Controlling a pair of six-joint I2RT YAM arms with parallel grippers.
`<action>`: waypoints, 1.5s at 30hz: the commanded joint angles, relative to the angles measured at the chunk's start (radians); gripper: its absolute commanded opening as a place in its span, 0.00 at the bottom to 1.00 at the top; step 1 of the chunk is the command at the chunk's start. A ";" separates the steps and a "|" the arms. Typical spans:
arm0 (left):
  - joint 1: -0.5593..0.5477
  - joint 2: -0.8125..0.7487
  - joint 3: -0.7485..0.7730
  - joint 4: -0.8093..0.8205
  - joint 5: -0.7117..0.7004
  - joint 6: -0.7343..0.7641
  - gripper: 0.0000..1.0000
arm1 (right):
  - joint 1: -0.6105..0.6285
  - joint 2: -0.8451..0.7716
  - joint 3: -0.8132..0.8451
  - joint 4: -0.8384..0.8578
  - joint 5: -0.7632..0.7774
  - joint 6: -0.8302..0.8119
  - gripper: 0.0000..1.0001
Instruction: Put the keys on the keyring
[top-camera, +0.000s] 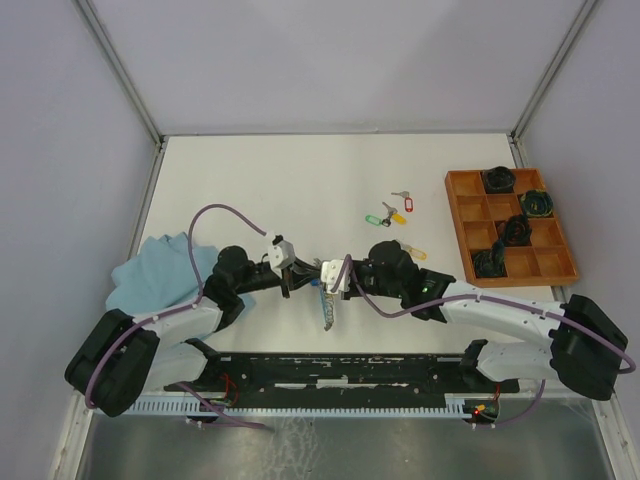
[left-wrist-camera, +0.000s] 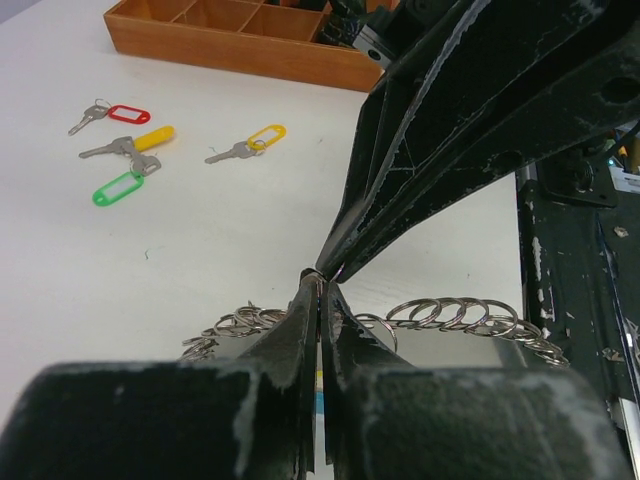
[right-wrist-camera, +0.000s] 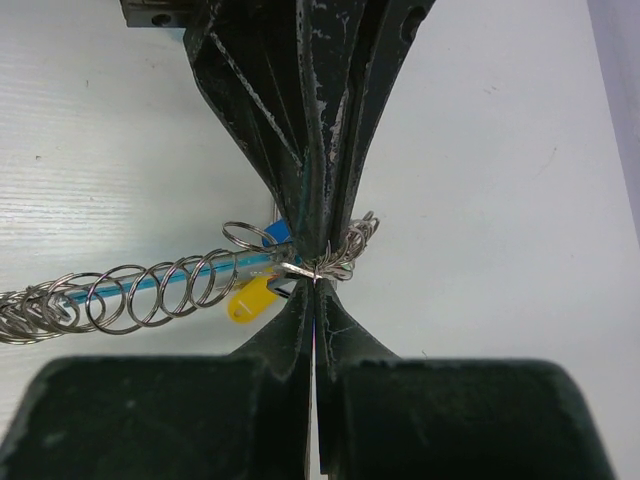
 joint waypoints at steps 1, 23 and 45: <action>0.002 -0.008 -0.011 0.206 -0.031 -0.066 0.03 | 0.023 0.045 0.015 0.009 -0.015 0.022 0.00; 0.000 0.041 -0.081 0.525 -0.053 -0.256 0.03 | 0.031 0.090 0.078 0.026 0.086 -0.001 0.00; 0.003 -0.086 -0.025 0.051 -0.067 -0.064 0.28 | 0.030 0.025 0.198 -0.200 0.098 -0.182 0.00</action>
